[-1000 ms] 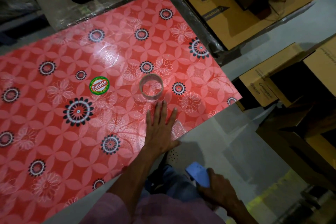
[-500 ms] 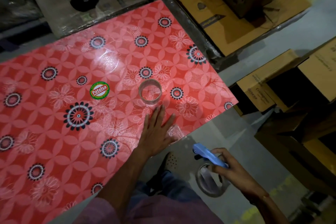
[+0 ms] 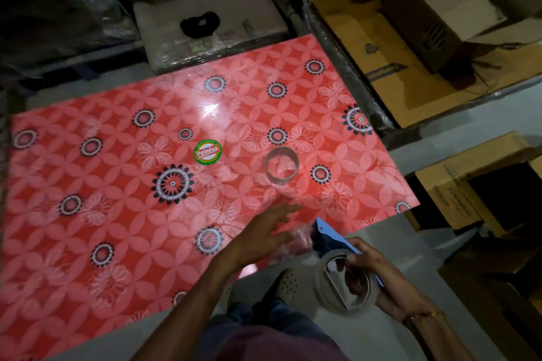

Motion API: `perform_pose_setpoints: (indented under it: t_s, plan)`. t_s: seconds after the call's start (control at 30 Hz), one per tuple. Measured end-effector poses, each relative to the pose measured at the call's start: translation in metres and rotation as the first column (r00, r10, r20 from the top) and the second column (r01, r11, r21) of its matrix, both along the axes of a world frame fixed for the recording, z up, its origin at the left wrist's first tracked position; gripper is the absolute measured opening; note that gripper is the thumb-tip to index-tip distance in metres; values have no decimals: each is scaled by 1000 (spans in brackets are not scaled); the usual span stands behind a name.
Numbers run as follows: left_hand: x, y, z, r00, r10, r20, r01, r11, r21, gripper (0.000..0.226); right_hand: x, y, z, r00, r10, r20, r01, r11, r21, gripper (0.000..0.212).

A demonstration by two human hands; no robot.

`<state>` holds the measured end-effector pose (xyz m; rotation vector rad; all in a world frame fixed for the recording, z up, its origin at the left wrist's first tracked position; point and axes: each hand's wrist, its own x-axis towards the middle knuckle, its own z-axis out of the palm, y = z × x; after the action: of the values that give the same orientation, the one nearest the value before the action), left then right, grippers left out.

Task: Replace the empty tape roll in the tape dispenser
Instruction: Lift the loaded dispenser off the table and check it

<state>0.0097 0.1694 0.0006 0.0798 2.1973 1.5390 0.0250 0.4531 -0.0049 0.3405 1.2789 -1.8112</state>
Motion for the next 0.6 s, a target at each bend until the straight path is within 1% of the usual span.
perform_pose_setpoints:
  t_s: [0.07,0.1,0.2,0.27,0.33,0.4,0.5,0.6]
  plan:
    - [6,-11,6,999,48,7,-48,998,29,61,-12,-17,0,999,15,41,-13,1000,-28,59]
    - [8,-18,9,996,85,10,-86,996,36,60,-17,-27,0,998,26,59,-24,999,-42,63]
    - [16,-37,12,971,238,-6,-237,969,64,47,-32,-58,3,991,64,118,-58,997,-50,75]
    - [22,-52,12,945,327,-20,-323,941,98,36,-39,-81,9,986,137,96,-130,989,-77,78]
    - [28,-68,12,923,379,-58,-372,922,108,27,-45,-103,14,976,204,80,-195,975,-103,74]
    - [34,-84,12,902,424,-78,-413,902,129,23,-50,-122,17,966,245,82,-236,966,-108,67]
    - [39,-108,12,887,456,-76,-446,887,121,25,-58,-145,18,946,300,124,-284,949,-135,53]
    - [43,-133,12,885,442,-147,-436,897,71,28,-67,-165,15,925,332,184,-308,940,-146,52]
